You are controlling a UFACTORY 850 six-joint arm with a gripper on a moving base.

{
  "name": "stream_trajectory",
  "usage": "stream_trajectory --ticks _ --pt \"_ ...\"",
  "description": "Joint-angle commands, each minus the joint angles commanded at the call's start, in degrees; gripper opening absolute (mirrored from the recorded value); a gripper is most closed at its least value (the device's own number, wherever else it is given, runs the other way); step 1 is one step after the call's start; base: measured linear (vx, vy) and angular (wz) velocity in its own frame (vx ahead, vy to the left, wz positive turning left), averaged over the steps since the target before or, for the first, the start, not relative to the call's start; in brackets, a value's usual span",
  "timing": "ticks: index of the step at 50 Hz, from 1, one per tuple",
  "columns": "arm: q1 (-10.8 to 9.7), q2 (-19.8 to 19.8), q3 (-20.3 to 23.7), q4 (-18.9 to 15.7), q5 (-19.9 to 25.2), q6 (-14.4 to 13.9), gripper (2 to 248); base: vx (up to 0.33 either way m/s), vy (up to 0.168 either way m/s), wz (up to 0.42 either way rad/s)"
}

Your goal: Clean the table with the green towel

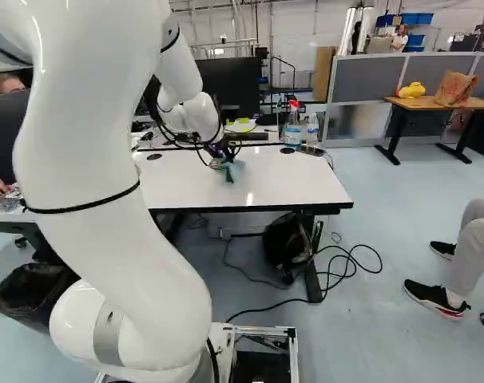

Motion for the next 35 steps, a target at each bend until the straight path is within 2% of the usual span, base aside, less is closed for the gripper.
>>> stream_trajectory --ticks 27,35 --pt "3.21 -2.50 -6.85 0.00 0.00 0.00 55 0.000 0.000 0.000" --pt "4.10 -4.43 -9.13 0.00 0.00 0.00 55 0.000 0.000 0.000"
